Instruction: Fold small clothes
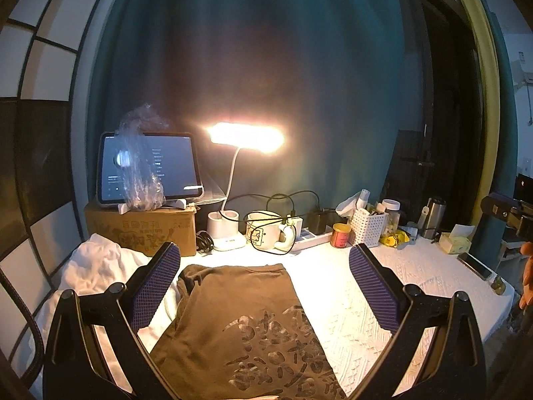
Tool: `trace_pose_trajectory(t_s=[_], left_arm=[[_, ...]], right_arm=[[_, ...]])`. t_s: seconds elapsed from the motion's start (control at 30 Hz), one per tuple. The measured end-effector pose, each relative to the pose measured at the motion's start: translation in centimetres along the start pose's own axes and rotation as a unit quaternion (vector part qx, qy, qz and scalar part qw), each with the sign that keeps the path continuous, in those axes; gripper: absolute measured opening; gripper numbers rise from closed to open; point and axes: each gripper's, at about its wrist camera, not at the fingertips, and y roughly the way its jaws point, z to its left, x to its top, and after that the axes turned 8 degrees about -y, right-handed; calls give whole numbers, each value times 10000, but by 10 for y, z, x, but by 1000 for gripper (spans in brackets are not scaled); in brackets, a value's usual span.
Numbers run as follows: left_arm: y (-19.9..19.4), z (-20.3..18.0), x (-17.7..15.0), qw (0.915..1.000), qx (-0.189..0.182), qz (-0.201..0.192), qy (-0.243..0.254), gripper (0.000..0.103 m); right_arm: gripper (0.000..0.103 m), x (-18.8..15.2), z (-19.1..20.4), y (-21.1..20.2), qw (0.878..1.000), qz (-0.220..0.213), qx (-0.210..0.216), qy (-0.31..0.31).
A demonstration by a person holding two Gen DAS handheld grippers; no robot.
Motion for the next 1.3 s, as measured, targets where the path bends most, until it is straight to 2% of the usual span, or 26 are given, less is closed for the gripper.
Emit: trace_pose_trajectory(t_s=[1.3], left_arm=[[1,-3,0,10000,-61,39,15,100]], right_arm=[[68,-9,-5,2,9999,88,-86,39]])
